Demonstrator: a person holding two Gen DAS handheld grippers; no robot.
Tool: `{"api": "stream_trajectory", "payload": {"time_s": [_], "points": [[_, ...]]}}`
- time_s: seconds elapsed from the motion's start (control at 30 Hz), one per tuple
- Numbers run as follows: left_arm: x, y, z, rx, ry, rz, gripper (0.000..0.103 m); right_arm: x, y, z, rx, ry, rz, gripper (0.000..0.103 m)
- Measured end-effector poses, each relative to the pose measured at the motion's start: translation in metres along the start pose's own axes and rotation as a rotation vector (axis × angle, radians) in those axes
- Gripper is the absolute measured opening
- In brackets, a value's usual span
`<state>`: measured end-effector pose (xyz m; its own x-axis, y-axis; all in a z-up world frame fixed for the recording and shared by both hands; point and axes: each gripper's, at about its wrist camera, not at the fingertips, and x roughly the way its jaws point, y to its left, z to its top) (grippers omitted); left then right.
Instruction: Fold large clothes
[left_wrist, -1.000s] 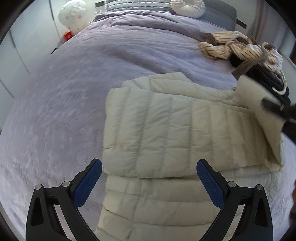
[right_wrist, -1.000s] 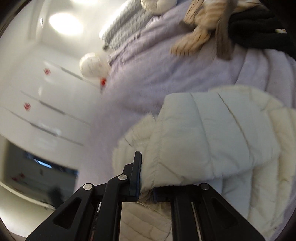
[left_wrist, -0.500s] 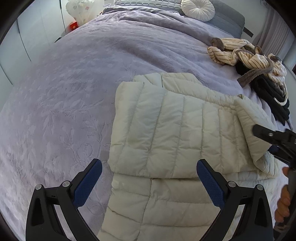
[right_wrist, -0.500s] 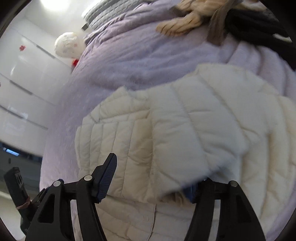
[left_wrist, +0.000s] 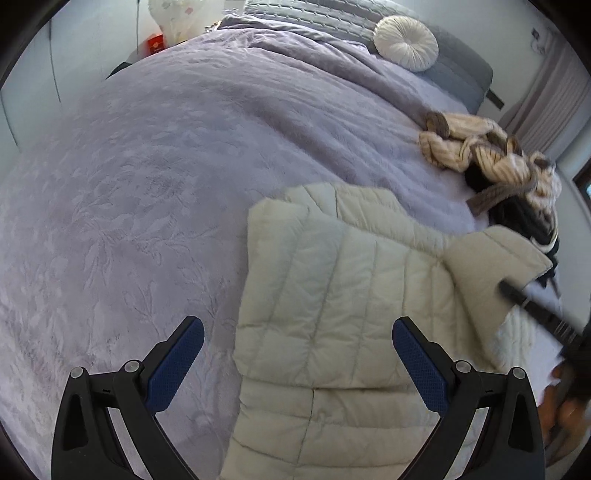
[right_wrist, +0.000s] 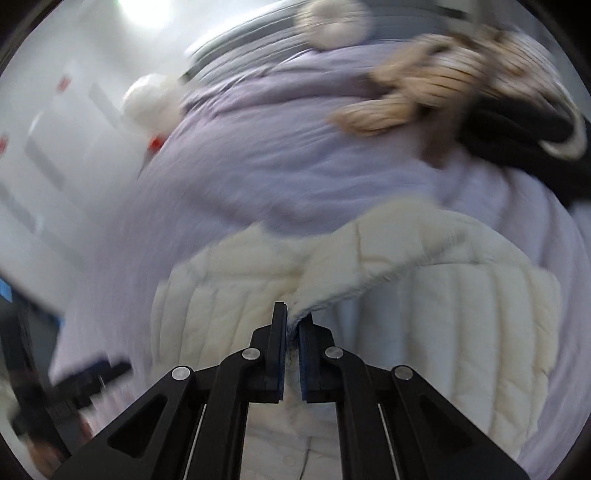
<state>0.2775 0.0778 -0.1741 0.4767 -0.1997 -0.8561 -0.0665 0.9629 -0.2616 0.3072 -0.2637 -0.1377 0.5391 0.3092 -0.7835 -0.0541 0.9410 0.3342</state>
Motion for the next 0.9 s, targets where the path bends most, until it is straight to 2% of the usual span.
{"api": "stream_trajectory", "payload": {"time_s": [0.17,0.3,0.33,0.4,0.43,0.47,0.53,0.63,0.8,0.9], "points": [[-0.004,0.016,0.009,-0.039,-0.009,-0.023,0.102,0.034,0.038,-0.025,-0.202,0.132,-0.029,0.006],[-0.001,0.023,0.010,-0.075,0.006,-0.077,0.102,0.047,0.046,-0.041,-0.265,0.214,-0.045,0.007],[-0.001,0.023,0.009,-0.078,0.011,-0.090,0.102,0.047,0.047,-0.043,-0.275,0.220,-0.052,0.010],[0.004,0.017,0.009,-0.078,0.028,-0.127,0.102,0.041,0.048,-0.046,-0.288,0.220,-0.064,0.028],[0.006,0.013,0.008,-0.072,0.037,-0.140,0.102,0.037,0.048,-0.046,-0.288,0.214,-0.070,0.050],[0.009,0.008,0.008,-0.064,0.050,-0.151,0.102,0.024,0.046,-0.050,-0.286,0.201,-0.085,0.069],[0.018,-0.006,0.007,-0.032,0.084,-0.180,0.102,0.007,0.035,-0.050,-0.264,0.171,-0.098,0.069],[0.039,-0.031,0.005,0.015,0.141,-0.208,0.102,-0.021,0.003,-0.055,-0.137,0.157,-0.076,0.069],[0.074,-0.057,0.006,0.036,0.199,-0.229,0.102,-0.048,-0.087,-0.079,0.276,0.195,0.090,0.069],[0.087,-0.064,0.009,0.030,0.225,-0.223,0.082,-0.056,-0.128,-0.101,0.452,0.198,0.123,0.069]]}}
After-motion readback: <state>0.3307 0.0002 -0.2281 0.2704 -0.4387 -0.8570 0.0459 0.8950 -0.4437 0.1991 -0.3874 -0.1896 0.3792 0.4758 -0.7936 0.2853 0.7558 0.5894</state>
